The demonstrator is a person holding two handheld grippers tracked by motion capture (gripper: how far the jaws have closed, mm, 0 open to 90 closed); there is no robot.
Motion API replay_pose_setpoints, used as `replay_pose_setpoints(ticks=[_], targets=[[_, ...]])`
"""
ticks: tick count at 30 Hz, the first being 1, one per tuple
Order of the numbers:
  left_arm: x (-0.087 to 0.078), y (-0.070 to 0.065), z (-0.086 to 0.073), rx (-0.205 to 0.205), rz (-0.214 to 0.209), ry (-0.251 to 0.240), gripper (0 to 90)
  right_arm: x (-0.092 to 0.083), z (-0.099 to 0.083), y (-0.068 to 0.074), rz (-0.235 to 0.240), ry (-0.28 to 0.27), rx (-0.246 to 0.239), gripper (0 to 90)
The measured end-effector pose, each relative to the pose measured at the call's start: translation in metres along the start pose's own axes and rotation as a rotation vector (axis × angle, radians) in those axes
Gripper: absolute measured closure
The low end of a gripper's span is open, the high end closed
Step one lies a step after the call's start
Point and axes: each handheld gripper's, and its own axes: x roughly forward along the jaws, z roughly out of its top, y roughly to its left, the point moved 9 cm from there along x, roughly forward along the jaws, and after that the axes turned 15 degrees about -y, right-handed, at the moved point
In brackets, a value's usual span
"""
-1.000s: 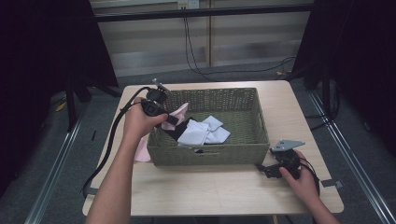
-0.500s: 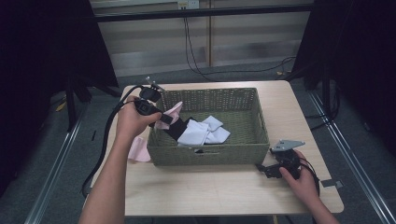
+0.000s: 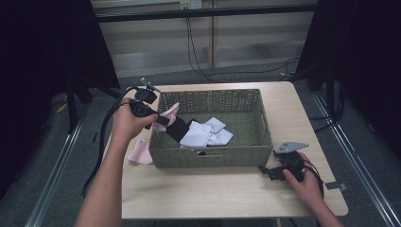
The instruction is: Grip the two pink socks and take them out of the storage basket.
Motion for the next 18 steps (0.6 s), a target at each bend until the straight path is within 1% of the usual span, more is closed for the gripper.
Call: replay_pose_setpoints(ticks=[3, 4, 5, 6, 7, 12, 13, 14, 18], targets=[[-0.003, 0.001, 0.000, 0.001, 0.003, -0.004, 75.6, 0.000, 0.000, 0.000, 0.000, 0.000, 0.000, 10.2], [-0.004, 0.002, 0.000, -0.008, 0.005, -0.008, 75.6, 0.000, 0.000, 0.000, -0.001, 0.000, 0.000, 10.2], [-0.005, 0.003, 0.000, 0.002, 0.010, -0.005, 75.6, 0.000, 0.000, 0.000, 0.000, 0.000, 0.000, 10.2], [-0.006, 0.004, 0.000, -0.001, 0.009, -0.006, 75.6, 0.000, 0.000, 0.000, 0.000, 0.000, 0.000, 10.2], [-0.009, 0.006, -0.001, -0.008, 0.017, -0.013, 75.5, 0.000, 0.000, 0.000, 0.000, 0.000, 0.000, 10.2], [-0.013, 0.009, -0.002, -0.005, 0.020, -0.012, 75.5, 0.000, 0.000, 0.000, 0.000, 0.000, 0.000, 10.2], [-0.015, 0.009, -0.002, -0.014, 0.015, -0.018, 75.5, 0.000, 0.000, 0.000, 0.000, 0.000, 0.000, 10.2], [-0.015, 0.009, -0.002, -0.014, 0.015, -0.018, 75.4, 0.000, 0.000, 0.000, 0.000, 0.000, 0.000, 10.2], [-0.019, 0.012, -0.005, -0.015, 0.025, -0.019, 75.4, 0.000, 0.000, 0.000, 0.000, 0.001, 0.000, 10.2]])
